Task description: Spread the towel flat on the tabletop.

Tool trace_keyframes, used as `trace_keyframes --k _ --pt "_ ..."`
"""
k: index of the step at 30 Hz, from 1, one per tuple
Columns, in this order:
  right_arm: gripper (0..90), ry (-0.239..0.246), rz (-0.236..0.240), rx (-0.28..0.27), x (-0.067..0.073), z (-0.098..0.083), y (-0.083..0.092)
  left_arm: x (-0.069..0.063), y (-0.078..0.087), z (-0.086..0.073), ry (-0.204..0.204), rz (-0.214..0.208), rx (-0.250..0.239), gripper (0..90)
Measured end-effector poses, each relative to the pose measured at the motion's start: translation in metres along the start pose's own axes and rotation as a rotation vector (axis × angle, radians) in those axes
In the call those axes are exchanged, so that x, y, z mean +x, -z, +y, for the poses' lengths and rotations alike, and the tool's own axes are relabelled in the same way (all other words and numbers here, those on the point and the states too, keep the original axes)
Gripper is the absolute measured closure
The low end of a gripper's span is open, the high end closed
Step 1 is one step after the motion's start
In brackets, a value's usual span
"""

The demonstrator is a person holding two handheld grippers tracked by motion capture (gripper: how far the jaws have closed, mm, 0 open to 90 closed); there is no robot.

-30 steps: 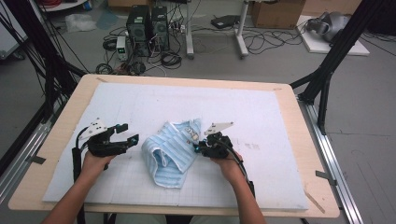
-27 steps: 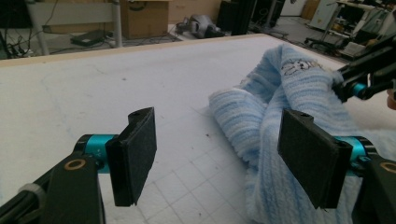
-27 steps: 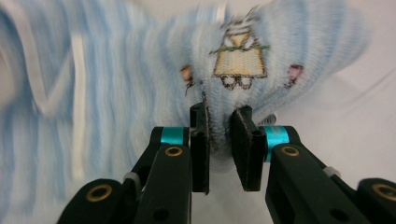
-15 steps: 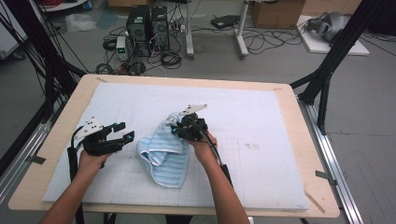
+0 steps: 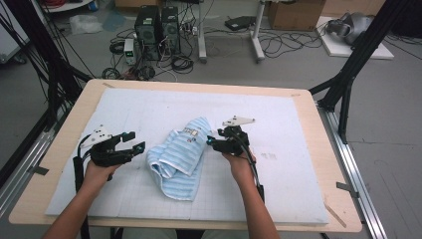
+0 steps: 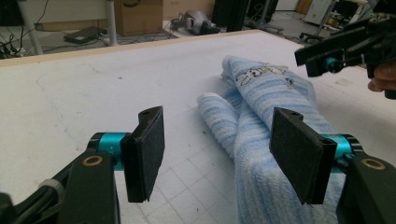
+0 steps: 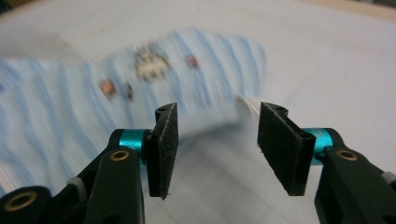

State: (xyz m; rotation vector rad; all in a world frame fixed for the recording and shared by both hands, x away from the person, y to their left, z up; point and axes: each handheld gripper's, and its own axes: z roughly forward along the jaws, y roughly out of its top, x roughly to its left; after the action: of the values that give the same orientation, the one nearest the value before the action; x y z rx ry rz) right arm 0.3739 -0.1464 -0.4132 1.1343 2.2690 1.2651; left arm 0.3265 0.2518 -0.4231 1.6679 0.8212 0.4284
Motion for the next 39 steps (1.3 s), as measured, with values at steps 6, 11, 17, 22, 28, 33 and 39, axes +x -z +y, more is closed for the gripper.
trace_keyframes --k 6,11,17,22,28,33,39 --pt "46.8 0.004 -0.006 0.039 0.001 -0.026 0.006 -0.004 -0.005 0.001 -0.001 -0.034 0.016 36.2" --pt "44.7 0.004 -0.002 0.011 0.001 -0.033 0.016 -0.011 -0.011 0.007 0.019 -0.032 0.034 23.9" --pt "41.2 0.047 0.003 -0.001 0.002 -0.043 0.034 -0.027 -0.024 0.017 -0.005 -0.108 0.053 23.5" --pt "37.2 0.013 0.0 -0.032 -0.003 -0.053 0.047 -0.041 -0.045 0.013 -0.054 -0.13 0.13 26.1" --pt "33.8 0.0 -0.007 -0.032 -0.006 -0.055 0.048 -0.053 -0.066 0.022 -0.094 -0.152 0.189 26.8" --pt "33.7 0.012 -0.009 -0.025 -0.004 -0.055 0.046 -0.061 -0.083 0.026 -0.121 -0.155 0.254 26.6" --pt "32.3 -0.001 -0.015 -0.033 -0.007 -0.056 0.049 -0.069 -0.105 0.015 -0.194 -0.109 0.387 31.8"
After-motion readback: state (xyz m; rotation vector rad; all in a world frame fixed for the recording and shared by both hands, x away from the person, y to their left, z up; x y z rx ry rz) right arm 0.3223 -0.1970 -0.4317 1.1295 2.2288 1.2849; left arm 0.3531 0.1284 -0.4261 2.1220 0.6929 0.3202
